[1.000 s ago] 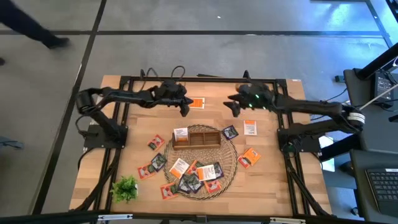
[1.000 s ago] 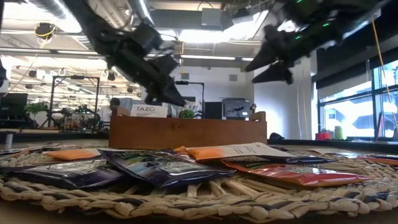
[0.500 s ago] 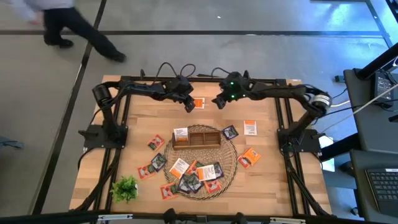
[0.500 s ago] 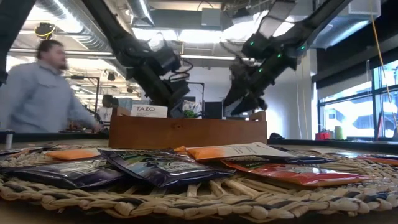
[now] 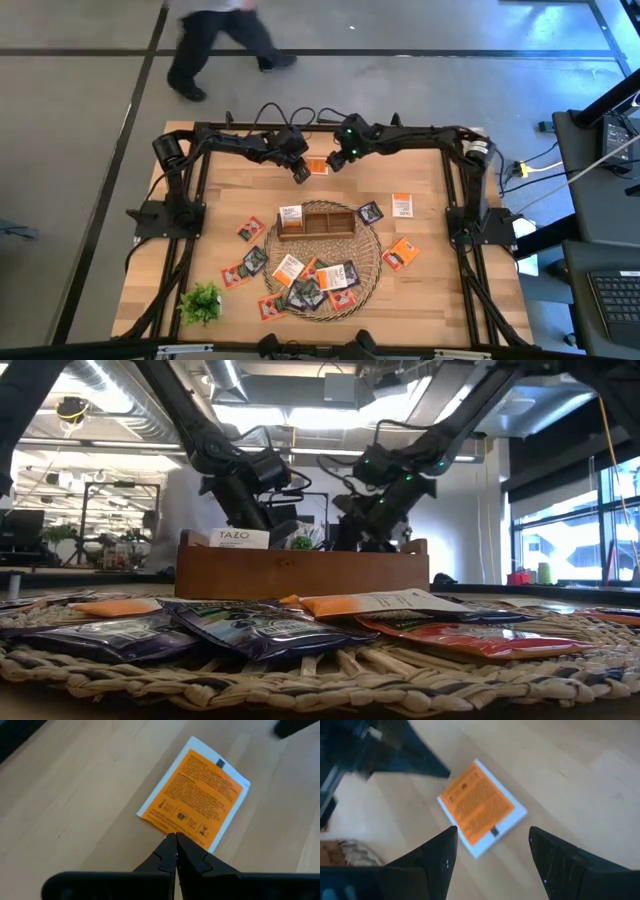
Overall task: Pick & Place Tea
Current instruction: Put the white tea bag into the left slot of the wooden organizer
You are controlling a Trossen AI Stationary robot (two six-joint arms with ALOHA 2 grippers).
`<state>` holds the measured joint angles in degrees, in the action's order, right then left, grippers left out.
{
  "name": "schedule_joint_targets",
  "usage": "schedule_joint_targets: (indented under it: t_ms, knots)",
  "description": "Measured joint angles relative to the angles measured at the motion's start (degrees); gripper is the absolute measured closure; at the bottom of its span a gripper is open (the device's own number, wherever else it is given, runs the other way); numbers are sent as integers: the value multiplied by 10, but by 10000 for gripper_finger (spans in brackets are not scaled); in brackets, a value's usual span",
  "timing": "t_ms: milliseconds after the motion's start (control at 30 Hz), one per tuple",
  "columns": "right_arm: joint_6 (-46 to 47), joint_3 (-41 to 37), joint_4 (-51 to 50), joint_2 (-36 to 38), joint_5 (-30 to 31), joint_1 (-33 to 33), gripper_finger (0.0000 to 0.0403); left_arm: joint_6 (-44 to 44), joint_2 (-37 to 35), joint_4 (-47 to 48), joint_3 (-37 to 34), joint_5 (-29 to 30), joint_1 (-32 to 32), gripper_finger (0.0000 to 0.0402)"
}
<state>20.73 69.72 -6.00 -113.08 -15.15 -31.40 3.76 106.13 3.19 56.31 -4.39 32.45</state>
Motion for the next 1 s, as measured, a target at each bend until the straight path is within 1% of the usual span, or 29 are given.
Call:
schedule_joint_targets:
  t_ms: [200,433,700,1000]
  knots:
    - [-10,42,-39,-31,0,0,157,0,0,-2,0,-1,0,400]
    - [-10,44,-38,-31,0,0,157,3,6,-4,0,-3,-1,400]
    - [-13,44,-38,-31,5,3,157,16,43,-26,2,-20,-1,400]
    - [1,43,-43,-31,5,3,157,15,48,-37,1,-35,-1,400]
